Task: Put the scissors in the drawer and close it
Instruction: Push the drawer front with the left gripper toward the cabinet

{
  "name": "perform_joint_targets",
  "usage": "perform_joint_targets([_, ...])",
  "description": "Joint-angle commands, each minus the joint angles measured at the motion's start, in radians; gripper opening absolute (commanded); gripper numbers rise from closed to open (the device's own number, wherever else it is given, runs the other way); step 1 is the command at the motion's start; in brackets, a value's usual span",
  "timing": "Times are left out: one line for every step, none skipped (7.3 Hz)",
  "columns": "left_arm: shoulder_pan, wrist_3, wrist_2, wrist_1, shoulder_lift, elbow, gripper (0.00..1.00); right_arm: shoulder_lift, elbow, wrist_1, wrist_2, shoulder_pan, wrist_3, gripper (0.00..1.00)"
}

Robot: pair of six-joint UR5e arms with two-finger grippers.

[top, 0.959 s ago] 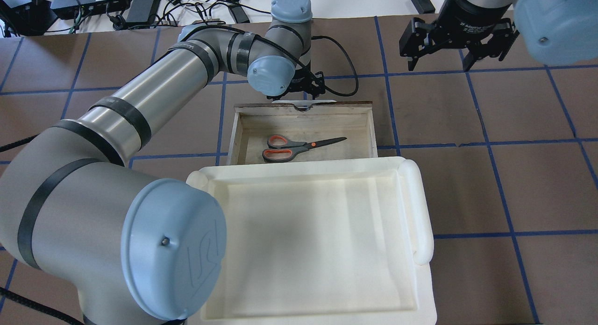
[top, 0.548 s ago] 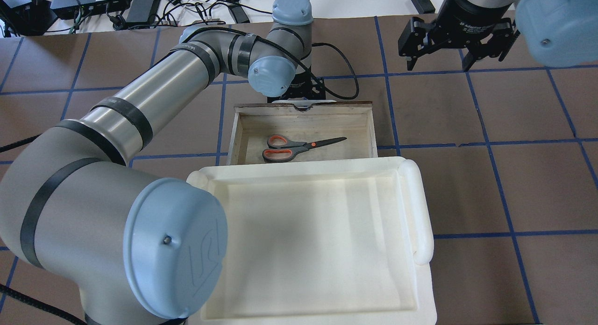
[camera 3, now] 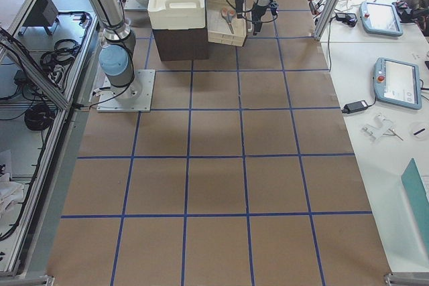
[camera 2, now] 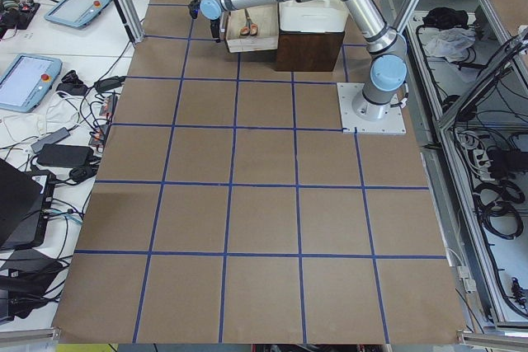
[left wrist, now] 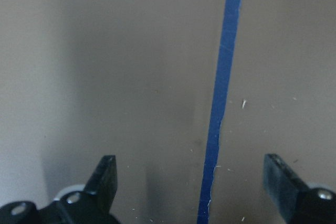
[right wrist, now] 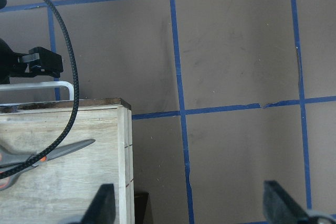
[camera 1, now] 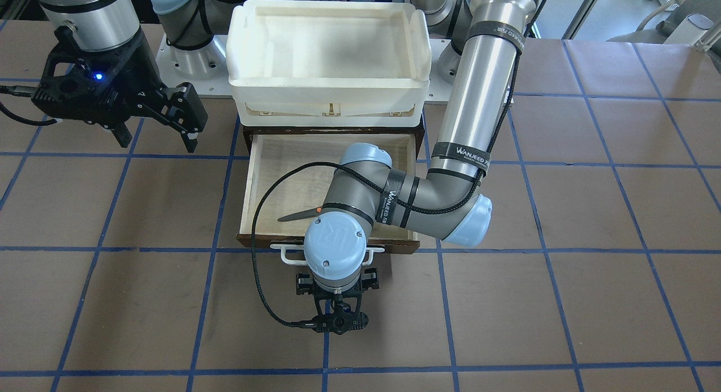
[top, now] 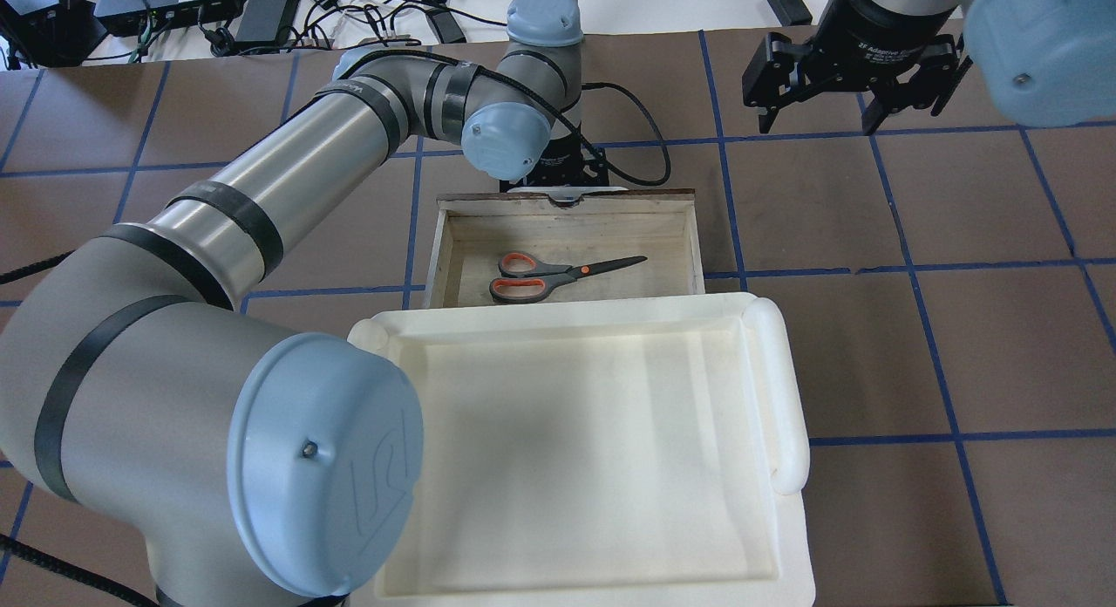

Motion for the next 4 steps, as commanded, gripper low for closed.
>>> perform_joint_targets([-0.003, -0.002, -0.022, -0.047, 0.020, 0.001, 1.00, 0.000, 0.002, -0.002, 0.003, 0.000, -0.001, 1.00])
perform_joint_targets([-0.009, -0.003, -0.024, -0.084, 0.033, 0.001, 1.00, 0.002, 0.005, -0.002, 0.012, 0.000, -0.001, 1.00])
perform_joint_targets([-0.010, -0.005, -0.026, -0.098, 0.045, -0.001, 1.00, 0.000, 0.008, -0.002, 0.012, 0.000, -0.001, 1.00])
perform_joint_targets([-0.011, -0.011, -0.027, -0.121, 0.062, -0.001, 1.00, -0.001, 0.006, -0.002, 0.013, 0.000, -0.002, 1.00])
